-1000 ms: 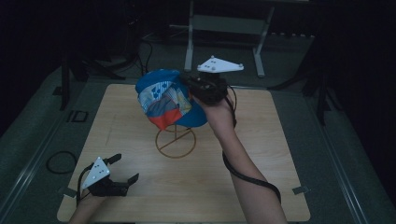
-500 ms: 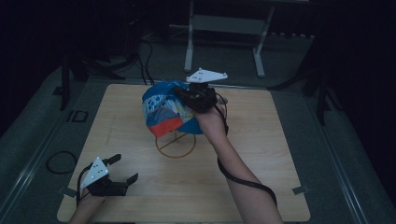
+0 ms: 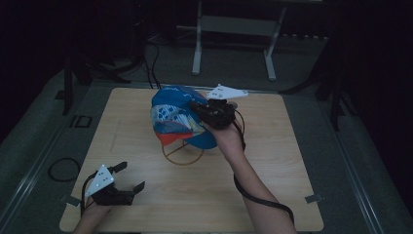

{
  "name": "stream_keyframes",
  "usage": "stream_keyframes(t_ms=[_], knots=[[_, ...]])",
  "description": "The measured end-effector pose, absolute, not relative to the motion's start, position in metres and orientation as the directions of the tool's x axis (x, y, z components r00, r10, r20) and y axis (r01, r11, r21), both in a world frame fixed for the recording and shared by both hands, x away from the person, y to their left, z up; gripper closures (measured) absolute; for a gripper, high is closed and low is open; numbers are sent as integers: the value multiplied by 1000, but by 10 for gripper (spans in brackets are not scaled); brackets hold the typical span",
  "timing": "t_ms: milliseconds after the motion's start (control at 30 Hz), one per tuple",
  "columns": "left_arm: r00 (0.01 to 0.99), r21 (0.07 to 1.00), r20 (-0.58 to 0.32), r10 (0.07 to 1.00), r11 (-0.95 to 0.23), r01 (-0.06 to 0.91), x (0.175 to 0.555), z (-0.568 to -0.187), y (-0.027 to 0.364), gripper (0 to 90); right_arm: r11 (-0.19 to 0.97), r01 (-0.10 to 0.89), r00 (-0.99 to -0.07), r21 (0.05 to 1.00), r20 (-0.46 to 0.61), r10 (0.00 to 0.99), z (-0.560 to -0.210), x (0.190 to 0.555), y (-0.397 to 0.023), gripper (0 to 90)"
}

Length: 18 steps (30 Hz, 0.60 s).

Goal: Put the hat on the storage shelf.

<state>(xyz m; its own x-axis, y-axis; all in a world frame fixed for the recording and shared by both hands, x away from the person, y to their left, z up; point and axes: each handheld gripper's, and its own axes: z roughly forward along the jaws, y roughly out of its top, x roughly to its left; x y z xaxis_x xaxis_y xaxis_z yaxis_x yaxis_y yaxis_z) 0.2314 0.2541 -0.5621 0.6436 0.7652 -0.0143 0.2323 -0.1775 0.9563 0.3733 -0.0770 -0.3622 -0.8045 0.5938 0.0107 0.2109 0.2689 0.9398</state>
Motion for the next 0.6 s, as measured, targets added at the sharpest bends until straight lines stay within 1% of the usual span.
stream_keyframes(t_ms=[333, 400, 500, 600], knots=[[643, 957, -12, 766, -178, 230, 232, -563, 254, 27, 253, 210, -801, 945, 18, 598, -370, 369, -85, 896], [643, 957, -13, 766, -177, 230, 232, -562, 254, 27, 247, 209, -807, 946, 24, 590, -370, 370, -84, 812], [643, 958, -15, 766, -174, 229, 231, -562, 254, 27, 250, 212, -805, 945, 23, 593, -372, 371, -81, 725], [643, 958, -20, 766, -169, 231, 231, -563, 255, 27, 256, 215, -804, 942, 22, 595, -373, 373, -78, 689]])
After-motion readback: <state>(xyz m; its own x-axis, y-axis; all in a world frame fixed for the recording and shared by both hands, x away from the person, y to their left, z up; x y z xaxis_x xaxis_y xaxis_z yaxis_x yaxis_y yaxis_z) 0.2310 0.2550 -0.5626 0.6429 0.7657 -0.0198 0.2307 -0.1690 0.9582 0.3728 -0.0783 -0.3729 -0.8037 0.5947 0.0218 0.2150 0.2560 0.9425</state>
